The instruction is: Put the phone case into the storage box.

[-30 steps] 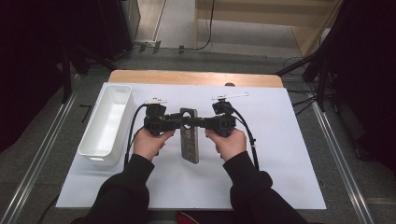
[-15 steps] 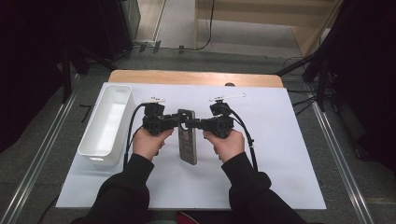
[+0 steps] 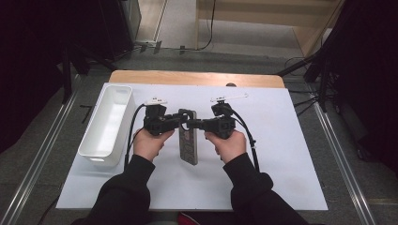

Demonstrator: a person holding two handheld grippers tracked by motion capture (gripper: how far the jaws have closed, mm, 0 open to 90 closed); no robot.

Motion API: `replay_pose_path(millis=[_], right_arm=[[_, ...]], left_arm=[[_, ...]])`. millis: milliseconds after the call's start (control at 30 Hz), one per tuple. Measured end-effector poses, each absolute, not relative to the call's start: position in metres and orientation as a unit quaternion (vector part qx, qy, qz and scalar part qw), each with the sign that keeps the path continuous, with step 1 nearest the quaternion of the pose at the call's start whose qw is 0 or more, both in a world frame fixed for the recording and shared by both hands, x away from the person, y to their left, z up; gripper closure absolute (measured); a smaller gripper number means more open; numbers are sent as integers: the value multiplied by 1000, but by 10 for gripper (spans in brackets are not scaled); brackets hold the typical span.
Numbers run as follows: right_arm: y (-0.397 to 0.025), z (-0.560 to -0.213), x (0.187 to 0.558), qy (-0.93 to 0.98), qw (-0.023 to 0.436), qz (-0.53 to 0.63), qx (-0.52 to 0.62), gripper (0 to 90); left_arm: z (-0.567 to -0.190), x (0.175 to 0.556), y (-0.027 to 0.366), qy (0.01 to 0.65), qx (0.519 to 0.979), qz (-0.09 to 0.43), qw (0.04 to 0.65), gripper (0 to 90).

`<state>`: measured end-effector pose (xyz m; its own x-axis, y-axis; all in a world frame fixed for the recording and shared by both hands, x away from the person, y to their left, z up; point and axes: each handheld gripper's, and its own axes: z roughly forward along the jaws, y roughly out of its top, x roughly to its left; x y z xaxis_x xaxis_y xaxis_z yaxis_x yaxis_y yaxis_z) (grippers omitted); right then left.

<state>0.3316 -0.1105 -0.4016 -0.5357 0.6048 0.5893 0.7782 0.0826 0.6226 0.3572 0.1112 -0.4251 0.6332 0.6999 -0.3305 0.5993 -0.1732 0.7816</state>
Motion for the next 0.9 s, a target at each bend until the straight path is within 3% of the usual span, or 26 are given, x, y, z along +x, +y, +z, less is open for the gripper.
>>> replay_pose_path(millis=[667, 900], right_arm=[[-108, -402, 332, -730, 88, -488, -470, 770], [-109, -402, 332, -735, 89, -480, -470, 692]], left_arm=[[-421, 356, 111, 426, 765, 72, 478, 716], [-421, 356, 111, 426, 767, 73, 475, 717]])
